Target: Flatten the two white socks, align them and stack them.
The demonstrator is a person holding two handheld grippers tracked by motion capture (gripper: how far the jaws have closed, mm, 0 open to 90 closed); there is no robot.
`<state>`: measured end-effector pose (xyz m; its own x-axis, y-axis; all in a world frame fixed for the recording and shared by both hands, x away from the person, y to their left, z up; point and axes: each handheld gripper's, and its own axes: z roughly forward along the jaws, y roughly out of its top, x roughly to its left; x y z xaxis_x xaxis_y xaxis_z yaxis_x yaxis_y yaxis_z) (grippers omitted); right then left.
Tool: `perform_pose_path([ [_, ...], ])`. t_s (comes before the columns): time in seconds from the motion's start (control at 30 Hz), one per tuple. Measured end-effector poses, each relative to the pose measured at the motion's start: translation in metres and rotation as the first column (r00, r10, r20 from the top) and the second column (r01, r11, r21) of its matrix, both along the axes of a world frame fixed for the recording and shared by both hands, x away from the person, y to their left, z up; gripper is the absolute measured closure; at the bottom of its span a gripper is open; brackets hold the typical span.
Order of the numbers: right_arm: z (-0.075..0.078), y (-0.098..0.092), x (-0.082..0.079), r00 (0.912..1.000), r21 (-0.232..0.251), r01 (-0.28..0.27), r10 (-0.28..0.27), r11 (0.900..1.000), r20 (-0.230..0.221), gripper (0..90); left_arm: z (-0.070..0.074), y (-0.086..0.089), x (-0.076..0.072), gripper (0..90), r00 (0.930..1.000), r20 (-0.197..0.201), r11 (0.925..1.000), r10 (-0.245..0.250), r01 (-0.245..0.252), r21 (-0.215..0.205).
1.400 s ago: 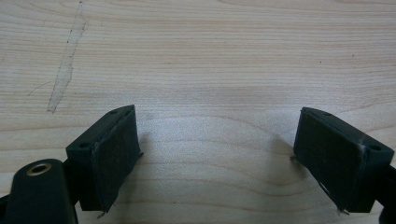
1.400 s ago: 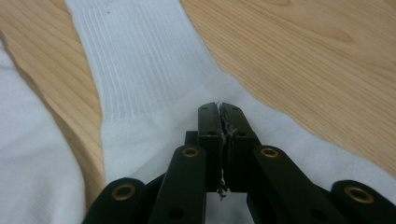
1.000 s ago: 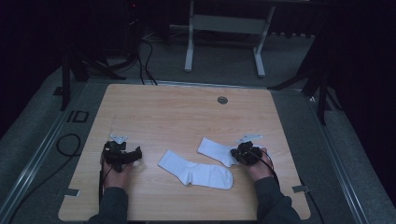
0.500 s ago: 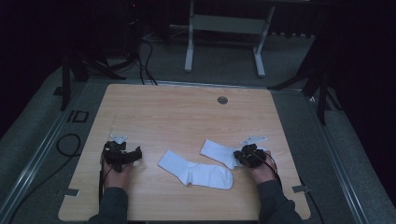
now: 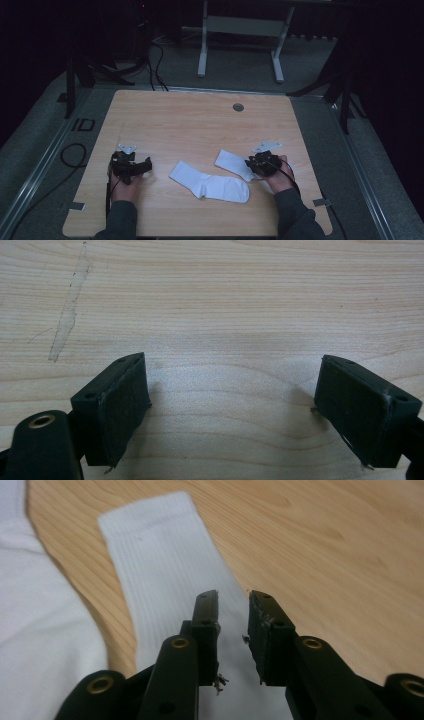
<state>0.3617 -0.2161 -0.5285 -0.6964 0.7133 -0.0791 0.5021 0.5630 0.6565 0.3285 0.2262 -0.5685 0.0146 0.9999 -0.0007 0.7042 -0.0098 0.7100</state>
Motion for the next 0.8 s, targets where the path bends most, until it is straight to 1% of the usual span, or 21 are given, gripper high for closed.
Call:
perform_pose_path([
  [0.17,0.002,0.021,0.007,0.9967,-0.025,-0.081,0.081,0.996,-0.001,67.9,0.0,0.0,0.0,14.1,1.0,-0.001,1.0,0.0,0.0,0.0],
  [0.23,0.0,0.028,0.011,0.9945,-0.045,-0.104,0.104,0.994,-0.009,65.6,0.0,0.0,0.0,14.1,1.0,-0.001,1.0,0.0,0.0,0.0],
  [0.27,-0.002,0.031,0.012,0.9929,-0.052,-0.118,0.117,0.992,-0.023,64.3,0.0,0.0,0.0,14.1,1.0,-0.001,1.0,0.0,0.0,0.0],
  [0.3,-0.002,0.031,0.012,0.9929,-0.052,-0.118,0.117,0.992,-0.023,64.3,0.0,0.0,0.0,14.1,1.0,-0.001,1.0,0.0,0.0,0.0],
  [0.33,-0.005,0.037,0.015,0.9895,-0.072,-0.143,0.141,0.987,-0.033,62.0,0.0,0.0,0.0,14.1,1.0,-0.001,1.0,0.0,0.0,0.0],
  [0.37,-0.007,0.039,0.016,0.9875,-0.075,-0.154,0.151,0.985,-0.045,61.0,0.0,0.0,0.0,14.1,1.0,-0.001,1.0,0.0,0.0,0.0],
  [0.4,-0.008,0.041,0.017,0.9847,-0.08,-0.171,0.167,0.982,-0.05,59.9,0.0,0.0,0.0,14.1,1.0,-0.002,1.0,0.0,0.0,0.0],
  [0.47,-0.011,0.044,0.018,0.9801,-0.109,-0.195,0.19,0.975,-0.057,56.1,0.0,0.0,0.0,14.1,1.0,-0.001,1.0,-0.001,0.001,-0.001],
  [0.5,-0.011,0.044,0.018,0.9801,-0.109,-0.195,0.19,0.975,-0.057,56.1,0.0,0.0,0.0,14.0,1.0,-0.001,1.0,-0.001,0.001,-0.001],
  [0.53,-0.013,0.046,0.021,0.9737,-0.103,-0.218,0.21,0.97,-0.089,55.2,0.0,0.0,0.0,14.1,1.0,-0.001,1.0,0.0,0.0,-0.001],
  [0.6,-0.013,0.044,0.026,0.9716,-0.078,-0.21,0.2,0.974,-0.127,53.9,0.0,0.0,0.0,14.1,1.0,-0.001,1.0,-0.001,0.001,-0.001],
  [0.63,-0.014,0.043,0.029,0.9683,-0.062,-0.213,0.202,0.975,-0.147,53.6,0.0,0.0,0.0,14.1,1.0,-0.001,1.0,0.0,0.0,0.0],
  [0.67,-0.014,0.041,0.031,0.9646,-0.051,-0.223,0.213,0.974,-0.156,54.2,0.0,0.0,0.0,14.1,1.0,-0.002,1.0,0.0,0.0,0.0],
  [0.7,-0.014,0.041,0.031,0.9646,-0.051,-0.223,0.213,0.974,-0.156,54.2,0.0,0.0,0.0,14.1,1.0,-0.002,1.0,0.0,0.0,0.0],
  [0.73,-0.014,0.04,0.033,0.9631,-0.053,-0.23,0.22,0.972,-0.155,58.5,0.0,0.0,0.0,14.1,1.0,-0.002,1.0,-0.001,0.001,0.001],
  [0.77,-0.013,0.04,0.033,0.9651,-0.056,-0.222,0.211,0.973,-0.155,61.5,0.0,0.0,0.0,14.1,1.0,-0.002,1.0,-0.001,0.001,0.001],
  [0.8,-0.013,0.04,0.034,0.9679,-0.057,-0.21,0.199,0.976,-0.153,66.5,0.0,0.0,0.0,14.1,1.0,-0.002,1.0,-0.002,0.002,0.001],
])
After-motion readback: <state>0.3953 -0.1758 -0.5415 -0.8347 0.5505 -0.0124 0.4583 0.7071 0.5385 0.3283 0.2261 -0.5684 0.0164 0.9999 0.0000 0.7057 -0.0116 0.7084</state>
